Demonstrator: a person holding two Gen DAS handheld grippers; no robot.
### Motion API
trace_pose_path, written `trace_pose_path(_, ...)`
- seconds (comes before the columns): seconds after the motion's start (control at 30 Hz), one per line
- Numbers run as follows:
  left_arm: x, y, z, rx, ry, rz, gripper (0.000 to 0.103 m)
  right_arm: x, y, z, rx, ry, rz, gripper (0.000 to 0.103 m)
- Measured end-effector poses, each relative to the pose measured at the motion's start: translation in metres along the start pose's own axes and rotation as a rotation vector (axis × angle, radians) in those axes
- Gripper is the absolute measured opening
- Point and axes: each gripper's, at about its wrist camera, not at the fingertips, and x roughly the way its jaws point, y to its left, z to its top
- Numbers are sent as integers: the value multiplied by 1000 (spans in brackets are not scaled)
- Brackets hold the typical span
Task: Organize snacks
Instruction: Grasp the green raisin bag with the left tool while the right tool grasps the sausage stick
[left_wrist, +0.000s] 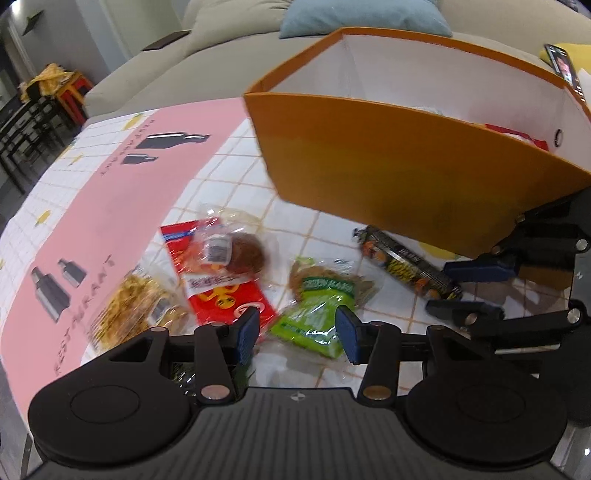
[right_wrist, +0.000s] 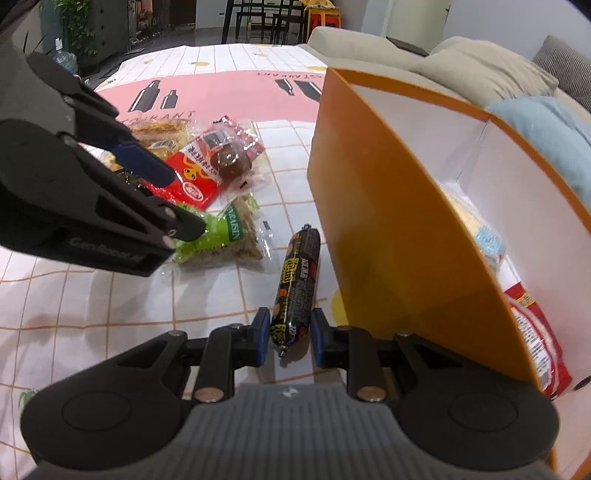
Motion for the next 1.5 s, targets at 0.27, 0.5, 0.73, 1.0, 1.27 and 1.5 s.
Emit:
trace_pose_path(0.27, 21, -14, 8, 74, 56, -32, 61, 3, -2, -2, 0, -1, 28, 25)
trace_pose_path(0.5, 32, -14, 9, 10, 72, -25, 61, 6, -3, -4, -2, -16, 63, 28)
trace_pose_path(0.73, 31, -5, 4, -159, 97, -46, 57, 8, -5, -2, -1, -22, 91, 28)
trace_pose_path(1.0, 13, -11, -11, -350, 181, 21, 52, 5, -3, -1, -7, 16, 115, 26)
trace_pose_path(1.27, -16, -28, -45, -547, 254, 107, 50, -14, 2, -16, -72, 77, 200, 26)
trace_pose_path(1.5, -42, -36, -74, -713, 263, 157, 49, -24, -1, -25, -77, 122, 270, 31)
